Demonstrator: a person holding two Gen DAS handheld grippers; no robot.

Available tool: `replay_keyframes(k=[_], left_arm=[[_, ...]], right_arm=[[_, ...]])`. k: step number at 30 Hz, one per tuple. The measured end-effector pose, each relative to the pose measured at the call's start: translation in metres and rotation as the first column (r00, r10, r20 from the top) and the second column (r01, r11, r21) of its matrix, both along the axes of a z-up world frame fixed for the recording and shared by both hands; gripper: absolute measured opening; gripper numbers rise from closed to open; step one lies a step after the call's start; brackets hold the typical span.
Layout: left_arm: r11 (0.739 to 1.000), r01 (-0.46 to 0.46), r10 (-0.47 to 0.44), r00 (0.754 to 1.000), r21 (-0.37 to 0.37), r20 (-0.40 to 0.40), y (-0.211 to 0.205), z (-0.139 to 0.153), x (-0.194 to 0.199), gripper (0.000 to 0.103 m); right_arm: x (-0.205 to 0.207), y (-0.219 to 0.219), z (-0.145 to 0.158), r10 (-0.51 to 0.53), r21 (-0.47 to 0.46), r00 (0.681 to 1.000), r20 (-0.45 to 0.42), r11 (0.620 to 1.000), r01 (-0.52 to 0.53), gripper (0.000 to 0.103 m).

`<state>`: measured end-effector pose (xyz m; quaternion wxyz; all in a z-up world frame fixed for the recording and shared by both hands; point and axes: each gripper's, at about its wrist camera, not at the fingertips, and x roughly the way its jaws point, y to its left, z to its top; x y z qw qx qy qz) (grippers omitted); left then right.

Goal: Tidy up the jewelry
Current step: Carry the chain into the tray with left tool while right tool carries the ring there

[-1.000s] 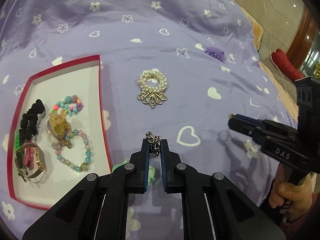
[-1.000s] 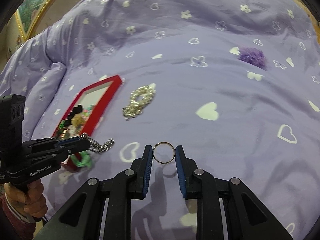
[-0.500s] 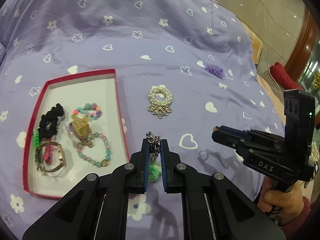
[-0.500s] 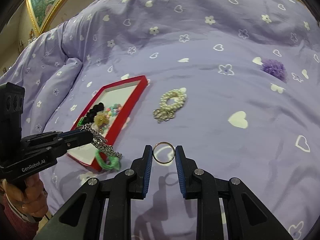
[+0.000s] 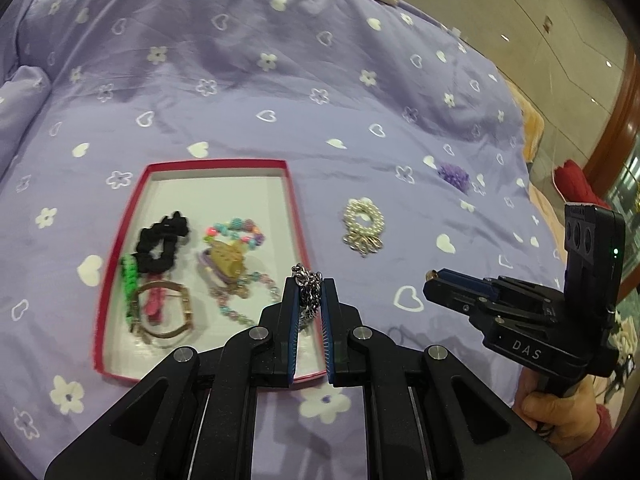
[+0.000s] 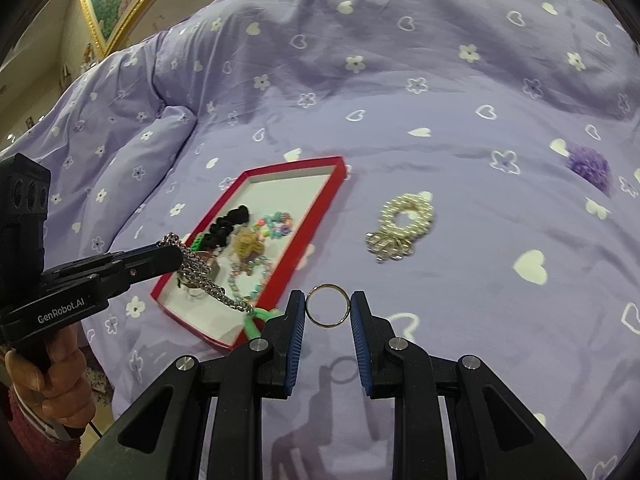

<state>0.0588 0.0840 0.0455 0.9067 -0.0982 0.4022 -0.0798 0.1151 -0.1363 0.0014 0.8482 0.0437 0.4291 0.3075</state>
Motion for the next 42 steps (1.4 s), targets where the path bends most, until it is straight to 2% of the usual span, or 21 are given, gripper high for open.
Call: replay_keyframes(k=[8,17,30,42], left_arm=[[0.997,-0.071,0.071,0.997,-0.002,0.007,0.034,0.002,-0.011,0.009],[0.99,-0.139,0.139,0.99,0.003,-0.031,0.068,-0.014,-0.02,0.009],[0.983,-0.181,0.181,0.98,0.003,-0.079,0.089,-0.036,-0.018,0.009],[0.974,-0.225,0.222,0.957,0.006,-0.185,0.109,-0.081,-0.015,0.009]], right_arm=[[-0.005,0.035,0.007,0.074,0.008,0.997,0.013,0.997,-0.074,0.023],[-0.01,0.077,0.008,0.162,0.014,0.987,0.008,0.987,-0.162,0.023],[-0.006,0.121,-0.021,0.24,0.0,0.968,-0.075,0.971,-0.24,0.023],[0.005,0.143,-0.048,0.271,-0.085,0.952,-0.139,0.955,-0.284,0.023]])
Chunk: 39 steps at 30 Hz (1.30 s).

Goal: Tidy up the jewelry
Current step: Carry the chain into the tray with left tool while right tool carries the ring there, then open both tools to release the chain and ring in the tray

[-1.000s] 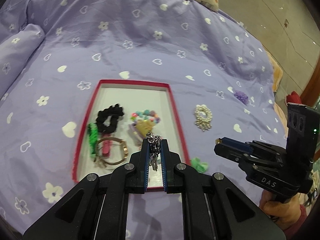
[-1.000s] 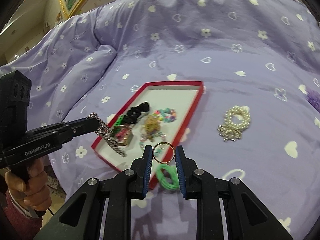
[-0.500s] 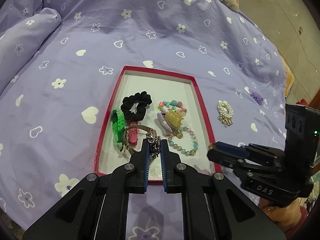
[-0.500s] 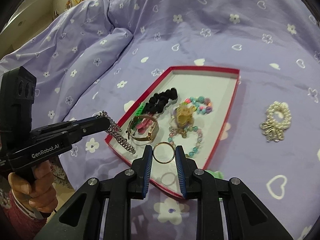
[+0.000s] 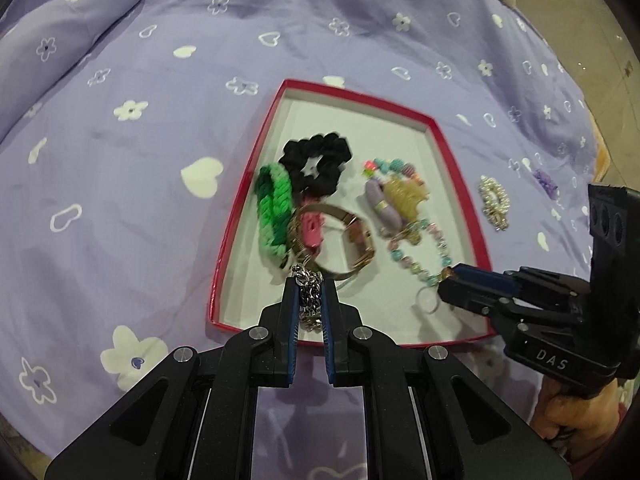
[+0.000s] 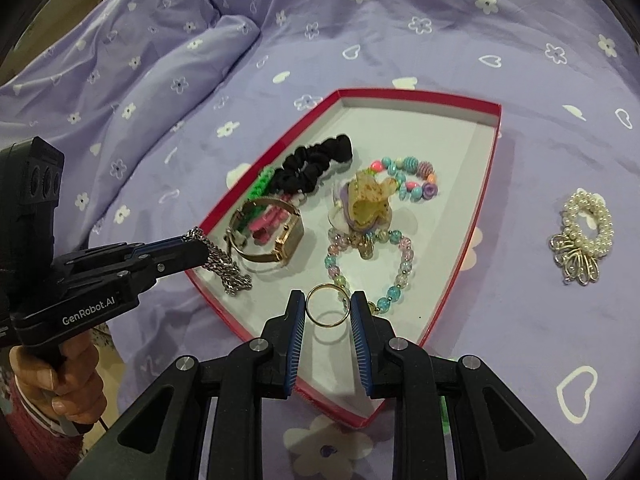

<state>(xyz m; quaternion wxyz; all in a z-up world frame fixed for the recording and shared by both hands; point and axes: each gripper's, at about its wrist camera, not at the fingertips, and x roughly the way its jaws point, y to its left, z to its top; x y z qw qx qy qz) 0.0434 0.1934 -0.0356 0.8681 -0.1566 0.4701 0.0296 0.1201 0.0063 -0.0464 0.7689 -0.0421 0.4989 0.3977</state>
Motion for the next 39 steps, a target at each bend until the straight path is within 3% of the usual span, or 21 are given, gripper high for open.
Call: replay_keyframes(k=[16,26,32,39], left_arm=[[0.999,0.027,-0.025,0.996,0.025,-0.081,-0.001,-0.021,0.012,0.009],[0.998,0.036,-0.03,0.994,0.047,-0.104,-0.005,-0.022,0.017,0.014],[0.999,0.032,-0.027,0.994,0.044,-0.106,-0.004,-0.021,0.017,0.026],[0.999,0.021,-0.016,0.994,0.047,-0.105,-0.002,-0.019,0.016,0.027]], right_arm=[[0.001,0.02,-0.013,0.087,-0.118,0.996,-0.011,0.989,-0.088,0.024],[0.003,0.02,-0.014,0.097,-0.121,0.995,-0.025,0.988,-0.1,0.024],[0.002,0.021,-0.014,0.097,-0.122,0.995,-0.028,0.988,-0.1,0.024],[0.004,0.022,-0.014,0.096,-0.123,0.995,-0.035,0.987,-0.1,0.025]])
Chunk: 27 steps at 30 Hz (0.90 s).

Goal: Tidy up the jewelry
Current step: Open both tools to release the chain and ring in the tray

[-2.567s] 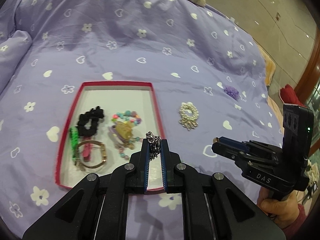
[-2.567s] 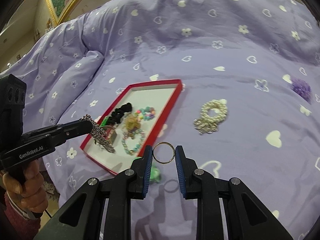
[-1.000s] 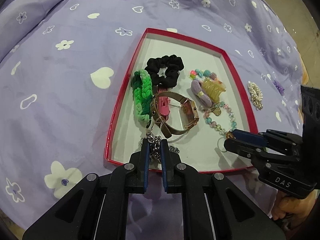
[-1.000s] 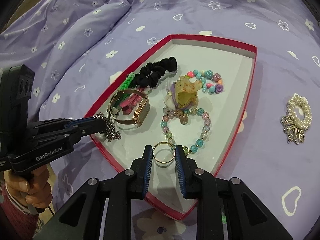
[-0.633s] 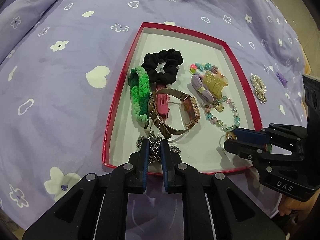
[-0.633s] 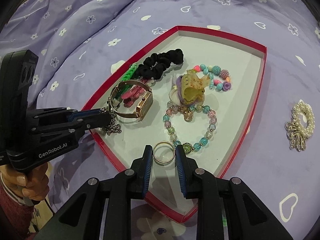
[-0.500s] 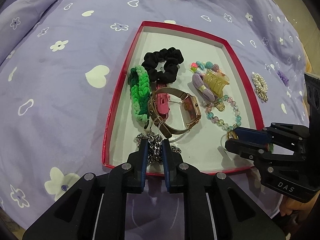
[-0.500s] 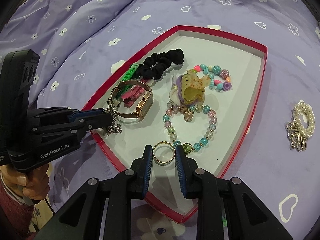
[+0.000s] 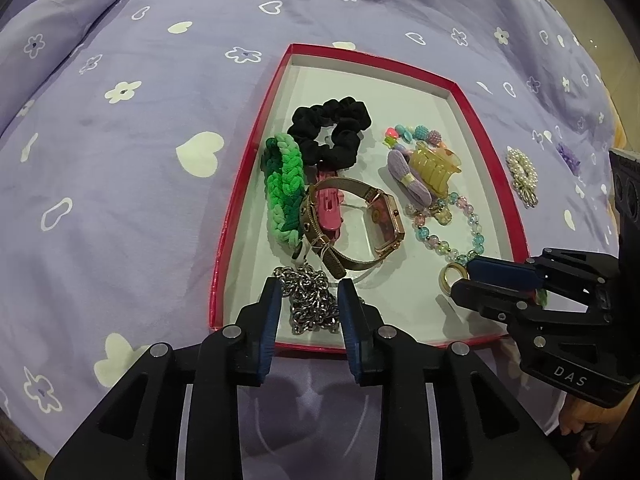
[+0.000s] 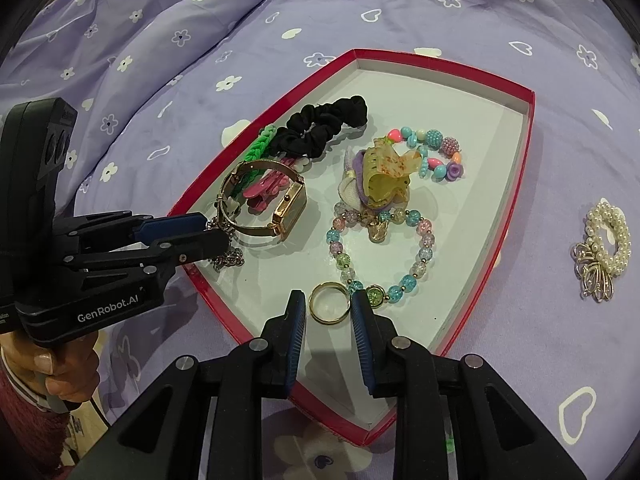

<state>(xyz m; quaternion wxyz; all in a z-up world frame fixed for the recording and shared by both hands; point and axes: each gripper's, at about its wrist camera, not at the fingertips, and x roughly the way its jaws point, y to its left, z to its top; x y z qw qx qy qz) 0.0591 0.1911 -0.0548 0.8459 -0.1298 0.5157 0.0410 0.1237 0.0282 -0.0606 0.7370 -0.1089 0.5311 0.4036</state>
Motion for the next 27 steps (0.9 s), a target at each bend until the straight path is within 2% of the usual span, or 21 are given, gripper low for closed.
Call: replay_keyframes(k=[5,10,13,14,15,16,17,18,22,27], left_arm=[[1.0,-0.006,0.006,1.0,-0.002,0.004,0.001,0.002,-0.003,0.027],[1.0,-0.016,0.016,1.0,-0.003,0.026,0.001,0.009,-0.007,0.032],[0.999,-0.033,0.034,0.998,-0.016,0.058,0.004,0.018,-0.012,0.041],[0.999,-0.039,0.04,0.997,-0.021,0.07,0.005,0.022,-0.014,0.048],[0.999,-0.047,0.049,0.995,-0.024,0.082,0.005,0.025,-0.016,0.058],[0.997,-0.065,0.067,0.993,-0.029,0.097,0.007,0.029,-0.02,0.062],[0.996,-0.077,0.08,0.991,-0.034,0.107,0.009,0.032,-0.023,0.069],[0.995,-0.088,0.093,0.989,-0.042,0.118,0.01,0.034,-0.026,0.072],[0.989,-0.126,0.137,0.981,-0.084,0.14,0.014,0.039,-0.04,0.077],[0.981,-0.162,0.178,0.969,-0.103,0.17,0.011,0.046,-0.061,0.087]], right_arm=[[0.0,0.0,0.0,-0.001,0.002,1.0,0.001,1.0,0.001,0.026],[0.0,0.0,-0.001,-0.006,0.004,1.0,0.002,1.0,0.006,0.026],[-0.001,-0.005,0.003,-0.022,0.025,1.0,0.008,0.999,0.022,0.028],[-0.001,-0.01,0.009,-0.036,0.055,0.999,0.02,0.998,0.035,0.028],[-0.002,-0.014,0.015,-0.049,0.077,0.998,0.034,0.996,0.047,0.032],[-0.003,-0.019,0.021,-0.064,0.098,0.997,0.048,0.993,0.059,0.038],[-0.003,-0.027,0.03,-0.092,0.132,0.993,0.067,0.988,0.082,0.053],[-0.003,-0.032,0.035,-0.112,0.155,0.991,0.077,0.983,0.099,0.062],[-0.002,-0.062,0.049,-0.21,0.262,0.976,0.065,0.947,0.186,0.064],[-0.011,-0.087,0.053,-0.29,0.38,0.957,0.023,0.888,0.26,0.067]])
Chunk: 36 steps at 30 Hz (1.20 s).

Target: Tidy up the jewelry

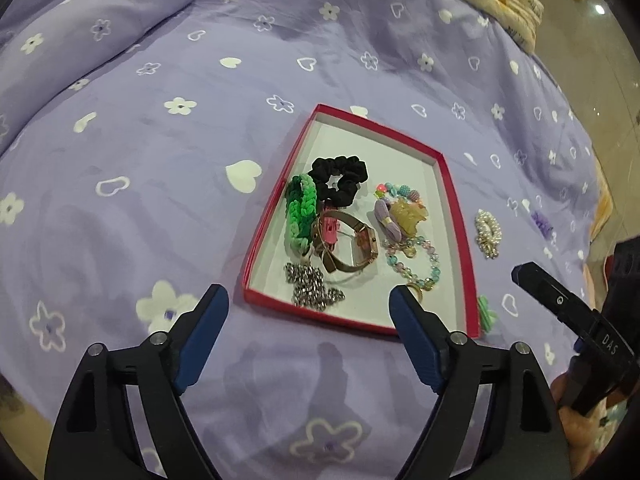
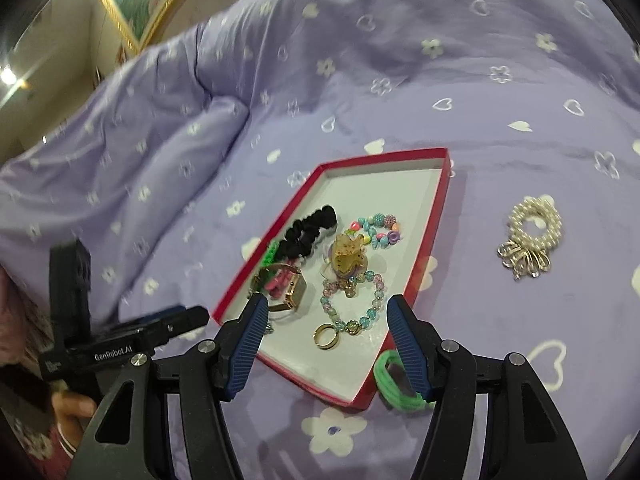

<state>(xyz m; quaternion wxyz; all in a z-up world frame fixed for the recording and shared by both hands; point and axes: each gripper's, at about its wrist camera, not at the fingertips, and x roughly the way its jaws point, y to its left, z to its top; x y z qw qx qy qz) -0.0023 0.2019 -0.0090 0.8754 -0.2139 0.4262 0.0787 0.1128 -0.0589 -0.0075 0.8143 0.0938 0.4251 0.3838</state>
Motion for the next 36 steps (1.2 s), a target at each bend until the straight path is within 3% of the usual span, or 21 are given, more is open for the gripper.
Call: replay_keyframes(k=[4,10,16,20,28,36], left_arm=[[1.0,-0.019,0.018,0.999,0.02,0.031,-0.007,0.007,-0.019,0.089],[0.993,-0.038,0.032,0.998,0.11,0.058,-0.025,0.014,-0.043,0.095],[0.973,-0.036,0.03,0.999,0.226,0.033,-0.041,0.016,-0.056,0.101],[0.96,-0.035,0.025,0.999,0.278,0.039,-0.049,0.023,-0.064,0.101],[0.917,-0.053,0.009,0.994,0.396,0.11,-0.065,0.042,-0.072,0.103],[0.92,-0.033,0.027,0.999,0.391,0.023,-0.063,0.013,-0.058,0.103]], right_arm=[[-0.015,-0.013,0.001,-0.04,0.062,0.999,0.022,0.997,0.038,0.07],[-0.043,-0.029,0.005,-0.094,0.09,0.991,0.092,0.992,0.085,0.081],[-0.07,-0.032,0.008,-0.081,0.015,0.985,0.149,0.997,0.08,0.093],[-0.082,-0.029,0.01,-0.053,-0.047,0.985,0.163,0.997,0.062,0.094],[-0.106,-0.032,0.043,-0.062,-0.096,0.934,0.352,0.99,0.102,0.103],[-0.085,-0.027,0.007,-0.057,-0.157,0.978,0.203,0.983,0.09,0.103]])
